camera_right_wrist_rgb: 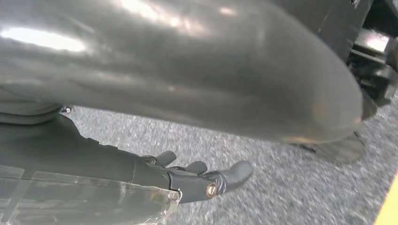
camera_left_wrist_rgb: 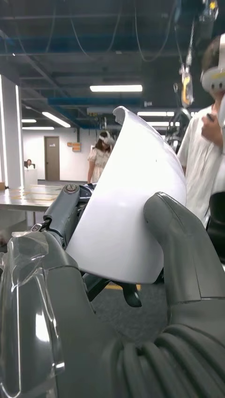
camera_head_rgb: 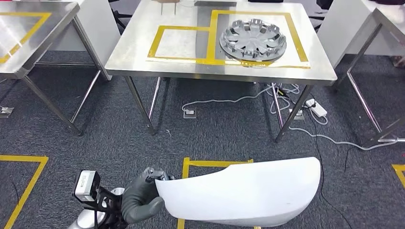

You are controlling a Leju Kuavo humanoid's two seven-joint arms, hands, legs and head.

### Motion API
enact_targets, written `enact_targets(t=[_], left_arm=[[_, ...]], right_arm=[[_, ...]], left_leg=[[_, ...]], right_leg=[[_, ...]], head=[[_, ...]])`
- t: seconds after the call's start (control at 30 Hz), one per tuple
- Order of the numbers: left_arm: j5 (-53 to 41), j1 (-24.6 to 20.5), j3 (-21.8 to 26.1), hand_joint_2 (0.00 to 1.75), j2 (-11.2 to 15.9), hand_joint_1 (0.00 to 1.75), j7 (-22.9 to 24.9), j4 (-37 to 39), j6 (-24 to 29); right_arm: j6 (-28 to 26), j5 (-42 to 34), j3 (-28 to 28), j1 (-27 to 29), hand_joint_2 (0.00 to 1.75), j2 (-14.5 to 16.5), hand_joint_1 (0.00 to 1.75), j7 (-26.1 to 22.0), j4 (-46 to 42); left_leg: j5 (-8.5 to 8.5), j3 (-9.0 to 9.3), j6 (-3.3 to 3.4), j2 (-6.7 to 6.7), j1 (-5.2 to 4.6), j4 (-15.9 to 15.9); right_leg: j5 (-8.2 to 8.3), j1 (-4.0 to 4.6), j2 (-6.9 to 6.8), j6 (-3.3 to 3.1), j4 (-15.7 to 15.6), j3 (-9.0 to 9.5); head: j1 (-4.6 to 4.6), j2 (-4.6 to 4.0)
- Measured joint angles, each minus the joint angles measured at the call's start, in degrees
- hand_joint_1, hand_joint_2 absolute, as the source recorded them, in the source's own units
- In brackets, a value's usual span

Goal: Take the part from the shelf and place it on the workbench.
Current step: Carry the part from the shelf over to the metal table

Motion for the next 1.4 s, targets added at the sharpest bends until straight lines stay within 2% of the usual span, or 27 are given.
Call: enact_targets(t=[0.07, 0.13, 0.2, 0.23, 0.27, 0.33, 0.37, 0.4, 0.47, 0.53, 0.57, 0.63, 0.67, 0.7, 0.73, 0.8, 0.87, 0.93, 1.03, 1.1, 1.17, 1.2, 1.23, 1.3, 1.33, 1.37, 1.4], left_arm=[[-0.06, 0.1, 0.16, 1.75, 0.07, 1.75, -0.14, -0.15, 0.03], [-0.09, 0.23, 0.28, 1.75, 0.13, 1.75, -0.22, -0.18, 0.07], [-0.14, 0.4, 0.33, 1.75, 0.19, 1.75, -0.23, -0.18, 0.11], [-0.18, 0.46, 0.38, 1.75, 0.22, 1.75, -0.25, -0.18, 0.14], [-0.23, 0.54, 0.44, 1.75, 0.26, 1.75, -0.28, -0.22, 0.16], [-0.39, 0.95, 0.66, 1.75, 0.39, 1.75, -0.36, -0.29, 0.17], [-0.48, 1.2, 0.78, 1.75, 0.44, 1.75, -0.38, -0.4, 0.14], [-0.57, 1.39, 0.92, 1.75, 0.5, 1.75, -0.39, -0.49, 0.09], [-0.66, 1.52, 1.24, 1.75, 0.49, 1.75, -0.43, -0.86, -0.02], [-0.71, 1.5, 1.5, 1.75, 0.41, 1.75, -0.49, -1.19, -0.09], [-0.73, 1.5, 1.57, 1.75, 0.35, 1.75, -0.52, -1.29, -0.12], [-0.97, 1.65, 1.61, 1.75, 0.29, 1.75, -0.58, -1.31, -0.2], [-1.13, 1.82, 1.64, 1.75, 0.29, 1.75, -0.64, -1.31, -0.25], [-1.35, 2.0, 1.67, 1.75, 0.29, 1.75, -0.74, -1.31, -0.31], [-1.54, 2.14, 1.71, 1.75, 0.29, 1.75, -0.86, -1.31, -0.37], [-1.87, 2.29, 1.75, 1.75, 0.28, 1.75, -1.12, -1.29, -0.45], [-2.12, 2.37, 1.8, 1.75, 0.28, 1.75, -1.33, -1.27, -0.5], [-2.31, 2.47, 1.85, 1.75, 0.28, 1.75, -1.44, -1.26, -0.53], [-2.37, 2.53, 2.04, 1.75, 0.3, 1.75, -1.51, -1.33, -0.57], [-2.37, 2.57, 2.17, 1.75, 0.32, 1.75, -1.56, -1.34, -0.59], [-2.38, 2.67, 2.19, 1.75, 0.33, 1.75, -1.58, -1.28, -0.61], [-2.39, 2.72, 2.18, 1.75, 0.34, 1.75, -1.58, -1.26, -0.63], [-2.39, 2.74, 2.18, 1.75, 0.34, 1.75, -1.58, -1.24, -0.65], [-2.42, 2.74, 2.2, 1.75, 0.36, 1.75, -1.6, -1.25, -0.66], [-2.44, 2.75, 2.21, 1.75, 0.37, 1.75, -1.61, -1.24, -0.66], [-2.47, 2.7, 2.22, 1.75, 0.37, 1.75, -1.62, -1.26, -0.66], [-2.53, 2.66, 2.24, 1.75, 0.37, 1.75, -1.63, -1.28, -0.66]], right_arm=[[0.02, 0.12, 0.11, -0.12, 0.0, -0.01, 0.0, 0.02, 0.1], [0.1, 0.21, 0.21, -0.19, 0.0, -0.02, 0.0, 0.03, 0.12], [0.19, 0.31, 0.31, -0.13, 0.0, -0.04, 0.0, 0.05, 0.14], [0.2, 0.37, 0.38, -0.13, 0.0, -0.04, 0.0, 0.12, 0.15], [0.21, 0.45, 0.45, -0.17, 0.0, -0.04, 0.0, 0.24, 0.16], [0.26, 0.62, 0.56, -0.31, 0.0, -0.02, 0.0, 0.54, 0.16], [0.3, 0.69, 0.6, -0.44, 0.0, -0.03, 0.0, 0.72, 0.16], [0.34, 0.73, 0.63, -0.56, 0.0, -0.04, 0.0, 0.85, 0.17], [0.38, 0.77, 0.67, -0.87, 0.0, -0.14, 0.0, 1.05, 0.18], [0.4, 0.81, 0.68, -1.07, 0.0, -0.3, 0.0, 1.07, 0.18], [0.4, 0.84, 0.69, -1.14, 0.0, -0.38, 0.0, 1.08, 0.18], [0.4, 0.9, 0.7, -1.2, 0.0, -0.45, 0.0, 1.09, 0.18], [0.4, 0.93, 0.7, -1.14, 0.0, -0.49, 0.0, 1.09, 0.18], [0.4, 0.98, 0.72, -1.05, 0.0, -0.53, 0.0, 1.11, 0.18], [0.39, 1.02, 0.73, -0.97, 0.0, -0.58, 0.0, 1.14, 0.18], [0.39, 1.09, 0.76, -0.92, 0.0, -0.67, 0.0, 1.21, 0.18], [0.39, 1.14, 0.8, -0.95, 0.0, -0.7, 0.0, 1.32, 0.18], [0.38, 1.17, 0.89, -0.97, 0.0, -0.7, 0.0, 1.49, 0.19], [0.39, 1.19, 1.04, -1.05, 0.0, -0.61, 0.0, 1.63, 0.2], [0.4, 1.2, 1.07, -1.07, 0.0, -0.68, 0.0, 1.65, 0.22], [0.41, 1.22, 1.09, -1.0, 0.0, -0.67, 0.0, 1.65, 0.22], [0.43, 1.23, 1.11, -0.93, 0.0, -0.67, 0.0, 1.66, 0.22], [0.48, 1.25, 1.13, -0.88, 0.0, -0.66, 0.0, 1.66, 0.22], [0.65, 1.27, 1.16, -0.85, 0.0, -0.61, 0.0, 1.67, 0.22], [0.74, 1.3, 1.17, -0.93, 0.0, -0.55, 0.0, 1.67, 0.23], [0.81, 1.32, 1.18, -1.03, 0.0, -0.47, 0.0, 1.69, 0.24], [0.87, 1.34, 1.19, -1.1, 0.0, -0.39, 0.0, 1.71, 0.24]], left_leg=[[-1.4, -3.03, -0.86, 0.7, 0.61, 5.2], [-4.04, -8.23, -1.74, 1.19, 1.49, 11.59], [-5.74, -11.46, -2.31, 1.51, 2.16, 12.96], [-4.72, -11.8, -2.43, 1.62, 2.39, 11.0], [-2.11, -11.57, -2.39, 1.7, 2.51, 7.8], [5.12, -10.92, -1.92, 1.81, 2.31, 1.81], [7.54, -10.7, -1.57, 1.75, 2.07, 0.3], [8.63, -10.61, -1.26, 1.69, 1.8, -0.15], [8.46, -9.9, -0.69, 1.44, 1.69, -0.73], [8.48, -8.9, -0.13, 1.35, 1.85, -1.96], [8.45, -8.48, 0.18, 1.32, 1.93, -2.43], [8.07, -8.24, 0.73, 1.18, 1.68, -2.63], [7.79, -8.15, 0.91, 1.02, 1.57, -2.62], [7.47, -7.95, 0.98, 0.84, 1.48, -2.62], [7.13, -7.61, 0.95, 0.63, 1.43, -2.6], [6.29, -6.74, 0.64, 0.37, 1.33, -2.5], [5.26, -6.22, 0.14, 0.15, 1.0, -2.06], [4.51, -5.98, -0.43, 0.01, 0.85, -1.76], [3.21, -6.62, -1.48, 0.45, 1.21, 0.31], [0.89, -9.76, -2.39, 1.02, 1.7, 6.48], [-0.76, -14.36, -3.07, 1.37, 2.28, 13.49], [-0.19, -15.83, -3.26, 1.52, 2.47, 14.87], [1.6, -16.08, -3.29, 1.61, 2.57, 13.84], [7.02, -13.9, -2.87, 1.69, 2.54, 6.76], [8.74, -12.4, -2.45, 1.72, 2.31, 3.35], [9.34, -11.16, -1.88, 1.79, 2.02, 0.78], [8.95, -10.41, -1.31, 1.86, 1.7, -0.46]], right_leg=[[-0.47, -0.16, -0.02, -0.83, -0.01, 1.24], [-1.41, -0.18, 0.03, -0.9, 0.02, 1.97], [-2.57, -0.26, 0.12, -0.69, 0.04, 3.15], [-3.23, -0.31, 0.21, -0.51, 0.04, 4.03], [-3.94, -0.35, 0.27, -0.31, 0.03, 5.03], [-5.24, -0.27, 0.54, 0.26, 0.01, 6.79], [-5.82, -0.16, 0.61, 0.61, -0.02, 7.24], [-6.24, -0.06, 0.69, 0.96, -0.19, 7.45], [-6.9, 0.01, 0.55, 1.58, -0.78, 7.78], [-8.0, -0.01, 0.37, 1.69, 0.93, 7.09], [-9.06, -0.03, 0.32, 1.53, 3.72, 5.52], [-11.28, 0.04, 0.3, 1.29, 11.83, -0.01], [-11.6, 0.03, 0.3, 1.45, 14.86, -2.57], [-10.95, 0.02, 0.3, 1.84, 15.9, -4.22], [-9.24, 0.01, 0.29, 2.38, 14.48, -4.59], [-4.43, 0.02, 0.27, 3.27, 6.92, -2.66], [-1.36, 0.1, 0.26, 2.72, 1.12, -0.48], [-0.93, 0.33, 0.26, 1.42, -0.01, 0.28], [-1.41, -0.22, 0.3, 0.13, -0.3, 1.41], [-2.12, -0.38, 0.3, -0.55, -0.38, 2.44], [-3.03, -0.32, 0.31, -0.71, -0.36, 3.4], [-3.54, -0.31, 0.34, -0.64, -0.36, 4.01], [-4.09, -0.32, 0.39, -0.53, -0.36, 4.73], [-5.35, -0.4, 0.48, -0.24, -0.48, 6.24], [-5.94, -0.27, 0.5, 0.03, -0.63, 6.85], [-6.42, -0.26, 0.48, 0.34, -0.86, 7.23], [-6.66, -0.22, 0.42, 0.69, -1.15, 7.68]], head=[[-0.21, 0.0], [-0.28, 0.01], [-0.3, 0.02], [-0.31, 0.02], [-0.32, 0.02], [-0.22, 0.01], [-0.17, 0.0], [-0.09, -0.01], [-0.07, 0.0], [0.04, 0.01], [0.1, 0.02], [0.14, 0.02], [0.14, 0.02], [0.13, 0.02], [0.14, 0.02], [0.19, 0.01], [0.15, 0.01], [0.09, 0.01], [-0.08, 0.01], [-0.28, 0.01], [-0.32, 0.02], [-0.33, 0.02], [-0.33, 0.02], [-0.32, 0.02], [-0.26, 0.01], [-0.22, 0.01], [-0.19, 0.01]])
